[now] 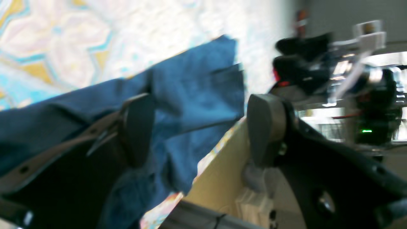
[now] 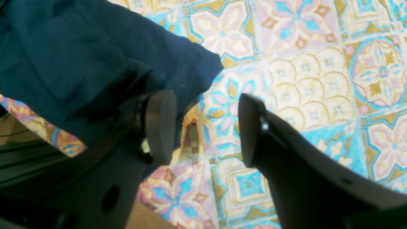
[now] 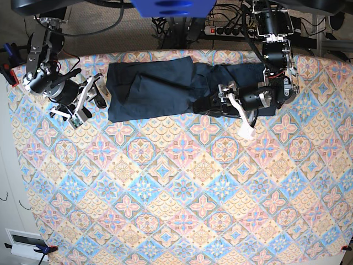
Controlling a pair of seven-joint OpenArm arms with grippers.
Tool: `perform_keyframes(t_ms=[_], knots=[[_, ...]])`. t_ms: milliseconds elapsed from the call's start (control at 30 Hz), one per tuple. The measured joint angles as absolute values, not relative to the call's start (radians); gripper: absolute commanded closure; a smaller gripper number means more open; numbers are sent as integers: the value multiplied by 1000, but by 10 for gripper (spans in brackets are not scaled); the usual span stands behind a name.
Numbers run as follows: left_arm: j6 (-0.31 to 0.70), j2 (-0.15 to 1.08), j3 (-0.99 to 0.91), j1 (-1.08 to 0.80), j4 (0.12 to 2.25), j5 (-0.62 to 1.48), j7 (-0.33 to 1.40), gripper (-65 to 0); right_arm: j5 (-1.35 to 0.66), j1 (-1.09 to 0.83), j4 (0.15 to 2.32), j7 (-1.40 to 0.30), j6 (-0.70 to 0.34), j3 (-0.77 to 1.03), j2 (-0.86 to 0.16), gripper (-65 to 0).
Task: Layout the t-shirt on the table in an organized manner, then fold the t-shirt properly
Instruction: 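Press the folded end flat with the left gripper, then grasp the shirt end with the right gripper and drag it outward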
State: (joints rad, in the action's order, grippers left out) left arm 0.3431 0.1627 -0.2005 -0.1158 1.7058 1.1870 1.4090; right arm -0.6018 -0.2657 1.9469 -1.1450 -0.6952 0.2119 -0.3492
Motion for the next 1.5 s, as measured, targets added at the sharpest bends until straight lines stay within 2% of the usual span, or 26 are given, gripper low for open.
perform_keyframes(t_ms=[133,400,667,867,1067,1200,1500], knots=[[345,206,-325,-176,1787,1282,1407,-446,-601,-266,1947,-1145,-696,214,-349,-299],[345,328,-538,-216,1790,1349,1403,-446,-602,-266,1945,-1145,-696,210,-349,-303],[342,336,-453,-219,1739,1177,1410,-446,-609,-263,1900,-1141,-696,209,-348,-313],[342,338,-451,-219,1739,1166,1410,-446,-603,-263,1831,-1145,-695,210,-321,-409],[342,355,-449,-216,1739,1166,1406,-446,-640,-204,1753,-1235,-695,215,-258,-407],[342,350,-448,-216,1739,1166,1409,-446,-752,-115,1668,-1201,-696,213,-252,-406],[342,355,-448,-219,1739,1166,1407,-446,-753,-121,1500,-1205,-695,213,-251,-400]])
